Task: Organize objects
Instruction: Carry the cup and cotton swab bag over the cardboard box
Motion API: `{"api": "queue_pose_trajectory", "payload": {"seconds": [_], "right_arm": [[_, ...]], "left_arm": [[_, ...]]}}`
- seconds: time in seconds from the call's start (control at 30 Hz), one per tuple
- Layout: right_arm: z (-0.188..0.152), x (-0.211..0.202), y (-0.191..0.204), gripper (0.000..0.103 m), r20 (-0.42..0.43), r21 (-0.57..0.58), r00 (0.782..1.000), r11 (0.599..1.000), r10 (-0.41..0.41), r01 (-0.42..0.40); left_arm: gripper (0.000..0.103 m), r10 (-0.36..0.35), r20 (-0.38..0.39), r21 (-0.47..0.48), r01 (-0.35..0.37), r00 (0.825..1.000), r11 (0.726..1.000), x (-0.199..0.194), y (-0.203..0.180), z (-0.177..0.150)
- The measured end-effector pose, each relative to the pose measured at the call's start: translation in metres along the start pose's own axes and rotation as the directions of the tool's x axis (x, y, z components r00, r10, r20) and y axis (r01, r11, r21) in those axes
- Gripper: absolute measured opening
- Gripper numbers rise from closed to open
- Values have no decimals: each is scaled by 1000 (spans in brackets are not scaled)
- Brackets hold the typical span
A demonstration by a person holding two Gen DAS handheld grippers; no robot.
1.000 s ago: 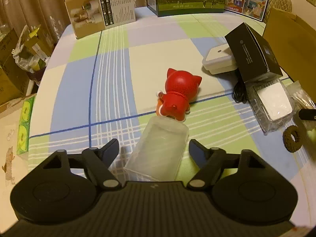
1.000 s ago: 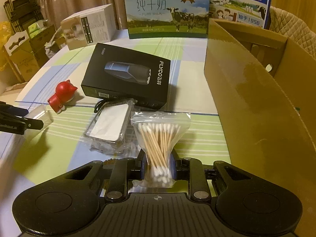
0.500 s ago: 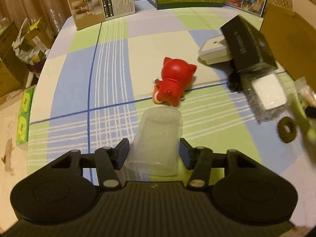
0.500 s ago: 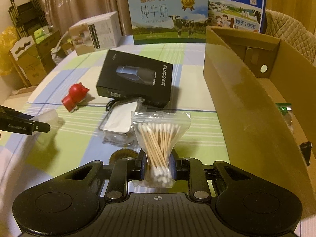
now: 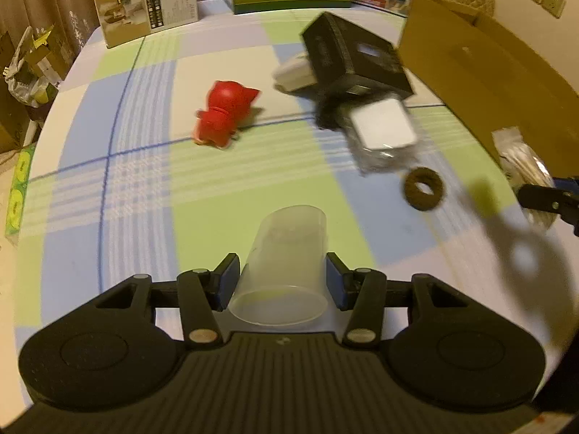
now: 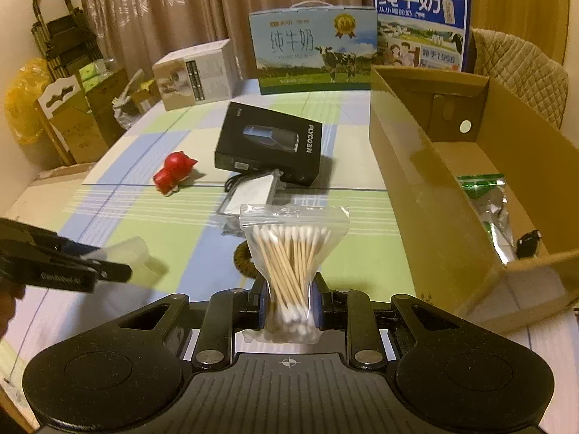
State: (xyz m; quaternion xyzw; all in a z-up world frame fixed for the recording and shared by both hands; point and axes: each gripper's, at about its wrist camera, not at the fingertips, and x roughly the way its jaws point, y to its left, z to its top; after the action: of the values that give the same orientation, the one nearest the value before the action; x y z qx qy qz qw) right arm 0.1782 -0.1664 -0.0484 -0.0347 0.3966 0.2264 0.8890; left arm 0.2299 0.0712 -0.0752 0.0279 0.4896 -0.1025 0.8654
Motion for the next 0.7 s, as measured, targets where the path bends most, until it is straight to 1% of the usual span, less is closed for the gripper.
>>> {"api": "queue_pose_trajectory", "payload": {"seconds": [0.27,0.33,0.53,0.7], "right_arm": [[-10,-33,2,20,29,18,1000,1000,11,-12],[-9,-43,1,20,44,26,999,1000,12,-14],[-1,-75,-8,20,102,36,995,999,0,-4],[12,-98,-24,20,145,29,989,999,-19,15]], "left_arm": [[46,-45,42,-86,48,998,995,-29,-30,-27],[46,-43,52,-88,47,998,995,-37,-39,-29],[46,-38,108,-85,47,993,995,-67,-70,-22],[46,-59,162,-97,75,985,992,-89,-98,-9]]}}
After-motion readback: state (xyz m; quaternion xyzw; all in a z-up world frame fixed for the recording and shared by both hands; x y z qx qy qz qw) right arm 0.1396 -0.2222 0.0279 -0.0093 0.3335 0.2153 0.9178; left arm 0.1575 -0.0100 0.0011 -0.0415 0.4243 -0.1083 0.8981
